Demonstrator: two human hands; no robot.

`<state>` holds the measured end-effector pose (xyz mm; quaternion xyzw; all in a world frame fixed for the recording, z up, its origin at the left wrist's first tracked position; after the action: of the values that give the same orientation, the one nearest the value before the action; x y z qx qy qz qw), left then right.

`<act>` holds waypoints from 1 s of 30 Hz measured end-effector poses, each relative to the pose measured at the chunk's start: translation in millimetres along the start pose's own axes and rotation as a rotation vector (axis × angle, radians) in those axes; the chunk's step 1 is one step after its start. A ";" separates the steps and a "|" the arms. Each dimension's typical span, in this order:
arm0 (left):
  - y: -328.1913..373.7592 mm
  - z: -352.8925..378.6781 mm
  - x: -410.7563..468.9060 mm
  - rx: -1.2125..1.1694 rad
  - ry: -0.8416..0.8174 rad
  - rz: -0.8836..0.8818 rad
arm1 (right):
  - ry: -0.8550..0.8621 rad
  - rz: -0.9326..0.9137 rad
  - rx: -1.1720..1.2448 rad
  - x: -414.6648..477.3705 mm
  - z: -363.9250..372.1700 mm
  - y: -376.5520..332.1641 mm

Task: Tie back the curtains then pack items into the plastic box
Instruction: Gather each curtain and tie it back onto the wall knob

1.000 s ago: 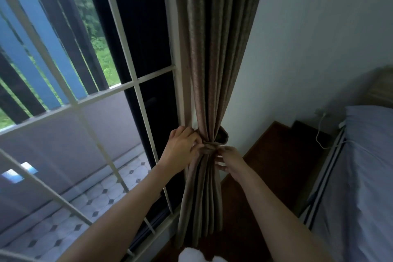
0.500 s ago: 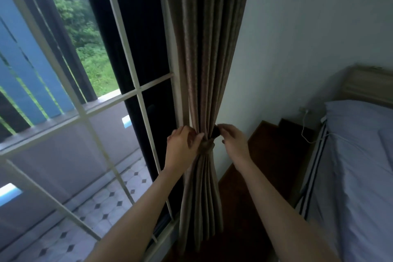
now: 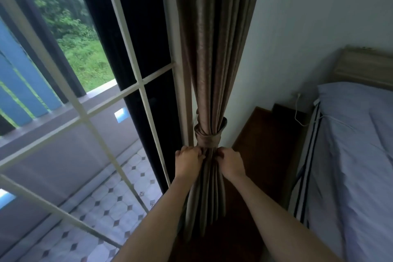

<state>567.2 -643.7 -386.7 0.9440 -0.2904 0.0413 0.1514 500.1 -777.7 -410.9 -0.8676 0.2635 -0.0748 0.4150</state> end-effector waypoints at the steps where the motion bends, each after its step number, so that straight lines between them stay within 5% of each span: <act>1: -2.7 3.5 0.3 0.023 0.002 -0.003 | 0.025 -0.012 0.003 -3.1 2.5 5.2; 10: -29.6 20.1 6.2 -0.060 -0.022 -0.130 | 0.052 -0.077 0.022 -7.7 24.2 4.9; 14: -20.8 4.0 5.5 -0.034 -0.101 -0.040 | 0.084 -0.064 0.065 -11.3 -2.4 -11.3; 19: 4.9 -81.3 -2.3 -0.375 0.246 0.044 | 0.479 -0.268 0.426 -21.3 -86.7 -79.0; 30: 39.4 -167.5 23.2 -0.409 0.531 0.264 | 0.279 -0.425 0.575 -3.0 -110.3 -122.8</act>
<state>565.9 -635.2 -213.3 0.8048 -0.3624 0.2453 0.4009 507.7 -787.8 -246.3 -0.7325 0.0997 -0.3473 0.5770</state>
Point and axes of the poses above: each hand's wrist, its own x-axis towards the middle knuckle, its own z-axis out of the palm, y = z × x, the point moved 6 cm from there along x, towards the middle knuckle, and after that the axes turned 8 degrees about x, right-handed, at the moved point
